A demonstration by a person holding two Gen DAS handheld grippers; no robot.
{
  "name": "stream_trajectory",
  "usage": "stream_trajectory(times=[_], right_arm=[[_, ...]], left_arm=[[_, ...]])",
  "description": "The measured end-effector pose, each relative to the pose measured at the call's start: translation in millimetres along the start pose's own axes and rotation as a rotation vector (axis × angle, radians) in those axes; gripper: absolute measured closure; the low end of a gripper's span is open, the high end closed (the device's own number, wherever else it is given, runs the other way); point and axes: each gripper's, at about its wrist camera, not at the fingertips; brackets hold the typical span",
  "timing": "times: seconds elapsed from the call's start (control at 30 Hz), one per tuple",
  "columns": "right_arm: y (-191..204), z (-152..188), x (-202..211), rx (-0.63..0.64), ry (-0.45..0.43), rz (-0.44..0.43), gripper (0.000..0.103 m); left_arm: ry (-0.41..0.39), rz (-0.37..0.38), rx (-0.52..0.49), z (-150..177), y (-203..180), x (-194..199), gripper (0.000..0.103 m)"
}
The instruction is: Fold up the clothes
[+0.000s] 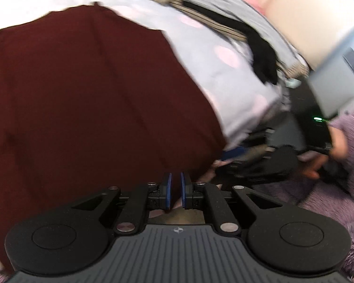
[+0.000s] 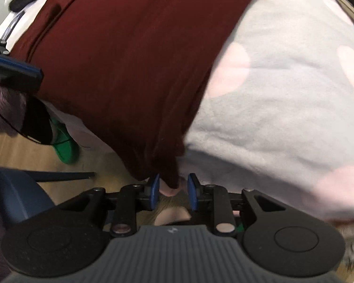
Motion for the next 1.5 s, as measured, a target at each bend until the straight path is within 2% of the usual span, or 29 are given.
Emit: stream_trajectory(times=[0.1, 0.2, 0.27, 0.4, 0.57, 0.7, 0.8, 0.87, 1.0, 1.13, 1.23, 1.33, 1.4, 1.5], right_arm=[[-3, 5, -9, 0.033, -0.032, -0.032, 0.074], [-7, 11, -18, 0.035, -0.037, -0.059, 0.074], [-10, 15, -21, 0.005, -0.043, -0.094, 0.075], [-9, 26, -17, -0.018, -0.037, -0.153, 0.098], [-10, 27, 6, -0.084, 0.038, -0.197, 0.099], [-8, 13, 40, -0.149, 0.059, -0.355, 0.099], [-6, -5, 68, -0.161, 0.006, -0.477, 0.099], [-9, -16, 80, -0.173, -0.038, -0.524, 0.099], [-34, -40, 90, -0.271, -0.162, -0.525, 0.1], [-70, -50, 89, -0.441, -0.288, -0.462, 0.1], [-86, -63, 71, -0.498, -0.29, -0.343, 0.095], [-82, -68, 56, -0.484, -0.247, -0.245, 0.083], [-79, -67, 63, -0.453, -0.26, -0.234, 0.082], [-75, -58, 86, -0.402, -0.288, -0.267, 0.079]], left_arm=[[-0.002, 0.061, 0.002, 3, -8, -12, 0.098], [0.003, 0.09, -0.022, 5, -12, -25, 0.098], [0.015, 0.068, -0.039, 9, -13, -32, 0.098], [0.042, 0.018, -0.034, 16, -10, -40, 0.098], [0.039, 0.005, -0.078, 19, -17, -41, 0.098], [0.042, 0.004, -0.083, 24, -17, -44, 0.098], [0.034, 0.011, -0.057, 26, -13, -41, 0.098], [0.016, 0.011, -0.025, 24, -9, -34, 0.098], [-0.09, -0.024, 0.066, 25, 4, 4, 0.098], [-0.165, -0.091, 0.14, 31, 19, 28, 0.098], [-0.155, -0.093, 0.159, 38, 22, 30, 0.098], [-0.136, -0.08, 0.143, 44, 15, 25, 0.097], [-0.12, -0.053, 0.123, 46, 7, 23, 0.087], [-0.093, -0.004, 0.074, 48, -8, 18, 0.085]])
Point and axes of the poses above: each gripper's, at about its wrist camera, not at the fingertips, and x roughly against the way its jaws point, y to its left, z to its underside, and after that the axes turned 15 degrees about -y, right-handed
